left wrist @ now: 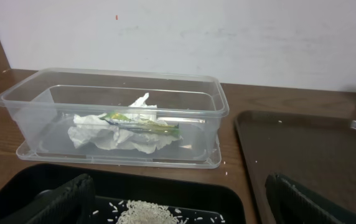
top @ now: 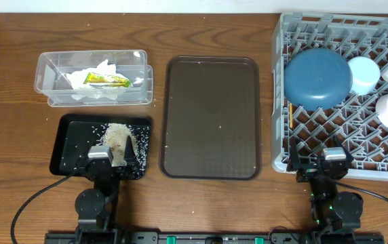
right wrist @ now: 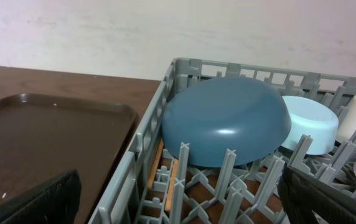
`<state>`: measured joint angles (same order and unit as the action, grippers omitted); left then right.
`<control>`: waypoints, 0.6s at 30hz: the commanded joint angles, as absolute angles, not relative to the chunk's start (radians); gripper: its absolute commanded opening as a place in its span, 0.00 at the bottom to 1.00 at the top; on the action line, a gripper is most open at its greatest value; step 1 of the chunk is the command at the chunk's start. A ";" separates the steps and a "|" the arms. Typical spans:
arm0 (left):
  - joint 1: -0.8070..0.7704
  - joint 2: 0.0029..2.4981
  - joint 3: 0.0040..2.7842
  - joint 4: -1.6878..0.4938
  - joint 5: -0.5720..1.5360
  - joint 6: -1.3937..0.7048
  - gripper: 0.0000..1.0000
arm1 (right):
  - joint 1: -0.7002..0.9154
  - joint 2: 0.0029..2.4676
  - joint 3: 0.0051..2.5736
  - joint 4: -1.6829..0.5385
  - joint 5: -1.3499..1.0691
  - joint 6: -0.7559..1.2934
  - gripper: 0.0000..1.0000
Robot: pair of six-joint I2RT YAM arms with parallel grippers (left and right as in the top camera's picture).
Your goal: Sort waste into correct bins and load items into the dishwasher rack
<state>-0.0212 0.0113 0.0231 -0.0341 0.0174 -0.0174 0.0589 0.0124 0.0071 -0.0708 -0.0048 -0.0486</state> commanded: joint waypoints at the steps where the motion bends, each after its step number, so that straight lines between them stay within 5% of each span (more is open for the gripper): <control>1: -0.016 0.005 0.004 -0.071 0.008 0.003 0.90 | 0.044 0.006 0.006 -0.075 -0.012 -0.060 0.99; 18: -0.016 0.005 0.004 -0.071 0.008 0.003 0.90 | 0.044 0.006 0.006 -0.075 -0.012 -0.060 0.99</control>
